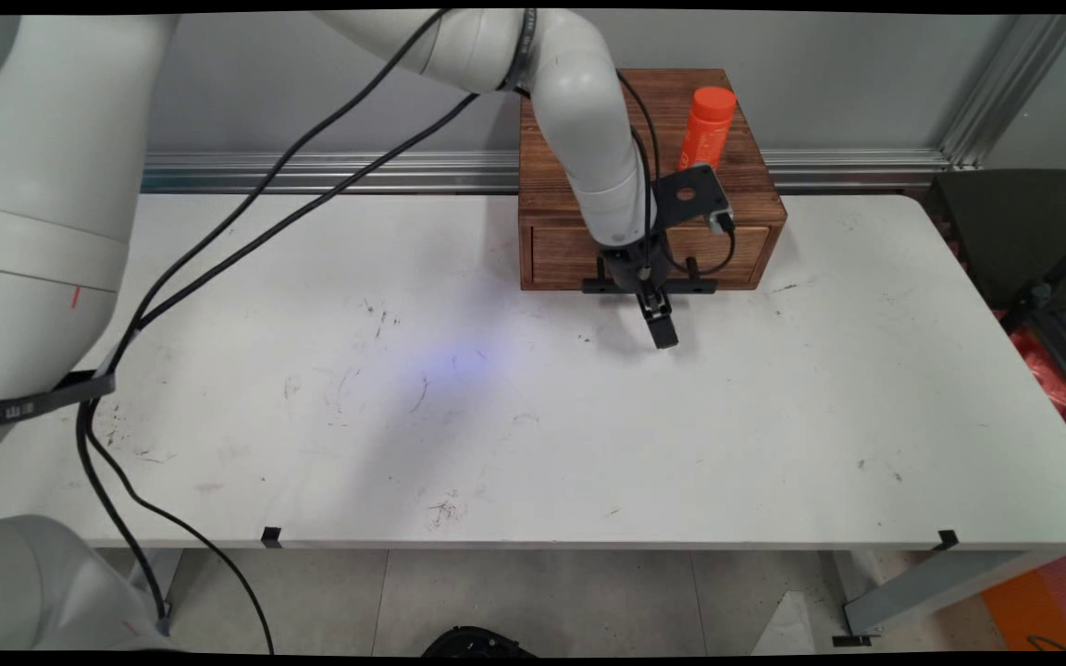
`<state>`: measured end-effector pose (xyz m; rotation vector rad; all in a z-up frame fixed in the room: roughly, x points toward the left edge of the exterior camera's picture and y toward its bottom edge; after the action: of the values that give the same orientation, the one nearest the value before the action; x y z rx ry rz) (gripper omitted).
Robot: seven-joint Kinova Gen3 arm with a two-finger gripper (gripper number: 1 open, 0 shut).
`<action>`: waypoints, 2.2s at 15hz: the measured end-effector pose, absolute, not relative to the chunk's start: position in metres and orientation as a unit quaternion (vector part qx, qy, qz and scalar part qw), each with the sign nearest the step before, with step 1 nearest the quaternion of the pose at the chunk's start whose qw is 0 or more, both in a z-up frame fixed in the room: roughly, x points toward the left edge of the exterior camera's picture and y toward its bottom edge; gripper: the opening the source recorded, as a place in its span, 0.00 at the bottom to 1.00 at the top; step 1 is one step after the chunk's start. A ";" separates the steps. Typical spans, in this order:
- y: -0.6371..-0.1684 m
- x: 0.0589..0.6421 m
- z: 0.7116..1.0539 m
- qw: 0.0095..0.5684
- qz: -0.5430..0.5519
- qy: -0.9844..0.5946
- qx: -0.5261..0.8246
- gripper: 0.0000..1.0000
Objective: Open the drawer
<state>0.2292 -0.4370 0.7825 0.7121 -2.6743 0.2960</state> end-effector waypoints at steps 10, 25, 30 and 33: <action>-0.409 0.218 0.776 0.172 0.082 -0.954 0.233 1.00; -0.333 0.201 0.786 0.171 0.041 -0.964 0.200 1.00; -0.305 0.193 0.789 0.174 0.031 -0.965 0.193 1.00; -0.294 0.189 0.791 0.175 0.028 -0.965 0.192 1.00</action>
<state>0.1887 -0.2937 0.7908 0.5443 -2.7343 0.0792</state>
